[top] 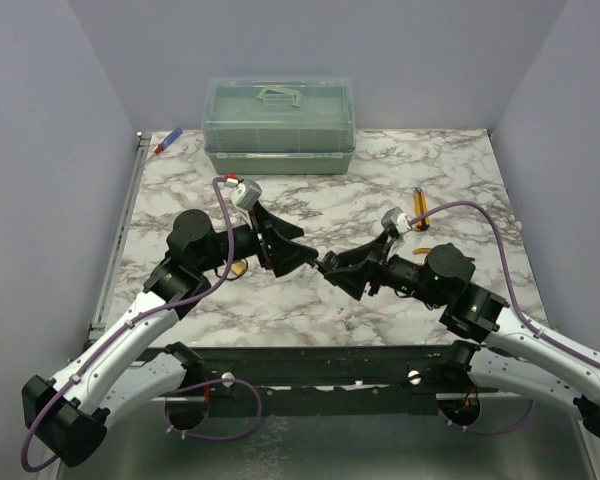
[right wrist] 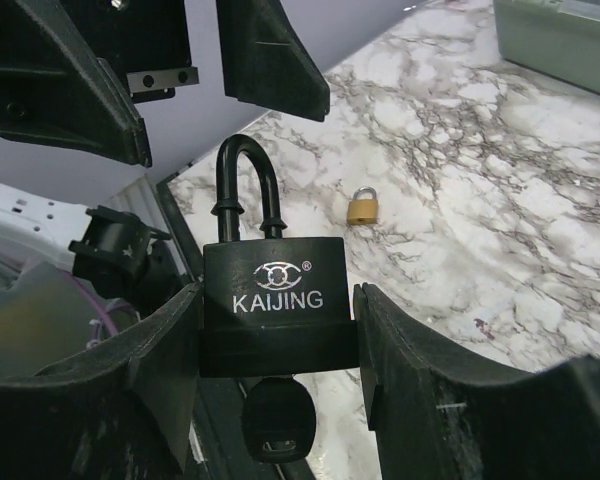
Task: Unlock with the key
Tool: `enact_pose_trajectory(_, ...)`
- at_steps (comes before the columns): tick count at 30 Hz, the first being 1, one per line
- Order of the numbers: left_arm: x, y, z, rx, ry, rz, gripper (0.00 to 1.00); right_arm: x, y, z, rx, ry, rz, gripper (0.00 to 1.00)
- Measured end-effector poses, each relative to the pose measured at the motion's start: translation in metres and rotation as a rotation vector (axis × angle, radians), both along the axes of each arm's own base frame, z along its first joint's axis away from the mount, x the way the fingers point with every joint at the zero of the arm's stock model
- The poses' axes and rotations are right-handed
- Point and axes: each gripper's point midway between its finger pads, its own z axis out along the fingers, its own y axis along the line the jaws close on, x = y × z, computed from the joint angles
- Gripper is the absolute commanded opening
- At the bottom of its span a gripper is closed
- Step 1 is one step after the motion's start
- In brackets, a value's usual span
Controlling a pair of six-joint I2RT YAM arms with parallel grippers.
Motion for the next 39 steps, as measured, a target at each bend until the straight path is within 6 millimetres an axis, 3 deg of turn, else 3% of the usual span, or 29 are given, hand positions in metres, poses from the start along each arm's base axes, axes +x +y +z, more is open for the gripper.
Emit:
enact_pose_trajectory(3,-0.007,-0.005,0.005,-0.021,-0.011,-0.055,0.85,-0.004,0.003,0.005,0.027,0.008,0.022,0.01)
enact_pose_trajectory(11,-0.018,-0.012,0.002,-0.032,0.035,-0.147,0.57,-0.007,0.006,0.02,0.09,0.007,0.042,0.01)
enact_pose_trajectory(16,-0.022,-0.014,0.0,-0.037,0.067,-0.178,0.47,-0.007,0.007,0.026,0.114,-0.003,0.042,0.01)
enact_pose_trajectory(25,-0.009,-0.016,-0.012,-0.006,0.174,-0.132,0.39,0.008,0.008,0.014,0.056,-0.032,-0.014,0.01)
enact_pose_trajectory(32,0.028,-0.023,-0.039,0.088,0.402,0.005,0.42,0.046,0.011,-0.018,-0.117,-0.06,-0.141,0.0)
enact_pose_trajectory(35,0.039,-0.024,-0.053,0.127,0.501,0.061,0.64,0.06,0.012,-0.031,-0.177,-0.067,-0.189,0.0)
enact_pose_trajectory(39,0.044,-0.02,-0.07,0.172,0.578,0.114,0.84,0.071,0.009,-0.043,-0.224,-0.07,-0.239,0.0)
